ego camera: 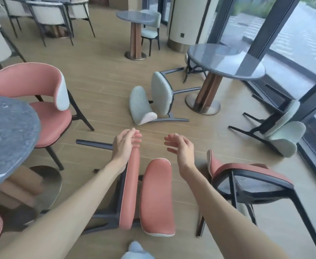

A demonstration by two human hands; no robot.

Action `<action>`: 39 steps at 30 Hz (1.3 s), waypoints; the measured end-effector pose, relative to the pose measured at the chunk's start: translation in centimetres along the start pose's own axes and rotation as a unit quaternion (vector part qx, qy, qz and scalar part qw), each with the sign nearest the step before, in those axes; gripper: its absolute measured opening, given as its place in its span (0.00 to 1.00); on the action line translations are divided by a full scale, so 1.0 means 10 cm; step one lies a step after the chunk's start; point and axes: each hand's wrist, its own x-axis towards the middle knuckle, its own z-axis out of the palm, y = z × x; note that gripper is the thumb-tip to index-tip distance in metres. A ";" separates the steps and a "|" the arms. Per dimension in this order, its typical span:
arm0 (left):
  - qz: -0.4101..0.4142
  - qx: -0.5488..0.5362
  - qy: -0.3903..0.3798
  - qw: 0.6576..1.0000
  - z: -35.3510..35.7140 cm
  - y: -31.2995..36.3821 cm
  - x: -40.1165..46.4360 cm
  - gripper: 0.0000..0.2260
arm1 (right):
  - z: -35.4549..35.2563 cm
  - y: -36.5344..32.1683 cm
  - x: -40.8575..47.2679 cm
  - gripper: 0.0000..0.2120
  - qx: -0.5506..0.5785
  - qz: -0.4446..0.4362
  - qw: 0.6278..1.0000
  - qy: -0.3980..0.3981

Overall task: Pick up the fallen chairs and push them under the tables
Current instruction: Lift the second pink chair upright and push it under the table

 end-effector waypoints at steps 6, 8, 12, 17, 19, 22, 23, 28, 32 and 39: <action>-0.016 -0.015 0.028 0.999 0.31 0.09 0.82 0.14 | 0.15 -0.18 1.03 0.11 -0.045 0.012 0.998 -0.030; -0.019 -0.020 0.056 0.998 0.31 0.13 1.03 0.14 | 0.32 -0.21 1.30 0.10 -0.062 0.017 0.996 -0.056; -0.020 -0.023 0.122 0.992 0.17 0.17 1.39 0.14 | 0.79 -0.16 1.79 0.11 -0.079 0.027 0.987 -0.135; -0.028 -0.036 0.247 0.968 -0.02 0.11 1.67 0.13 | 1.32 0.00 2.26 0.14 -0.107 0.036 0.954 -0.277; -0.031 -0.061 0.308 0.949 -0.04 0.08 1.71 0.13 | 1.46 0.09 2.43 0.14 -0.114 0.046 0.934 -0.336; -0.043 -0.094 0.440 0.892 0.06 0.01 1.63 0.12 | 1.64 0.17 2.60 0.13 -0.145 0.064 0.879 -0.450; -0.053 -0.101 0.467 0.877 0.12 -0.04 1.57 0.12 | 1.66 0.18 2.61 0.13 -0.154 0.064 0.863 -0.477; -0.092 -0.122 0.542 0.827 0.45 -0.30 1.18 0.13 | 1.73 0.23 2.57 0.12 -0.160 0.086 0.812 -0.555; -0.092 -0.130 0.596 0.787 0.49 -0.43 0.85 0.10 | 1.66 0.35 2.30 0.08 -0.177 0.121 0.773 -0.597; -0.138 -0.141 0.593 0.781 0.59 -1.05 0.44 0.12 | 1.35 0.85 1.92 0.09 -0.245 0.081 0.716 -0.649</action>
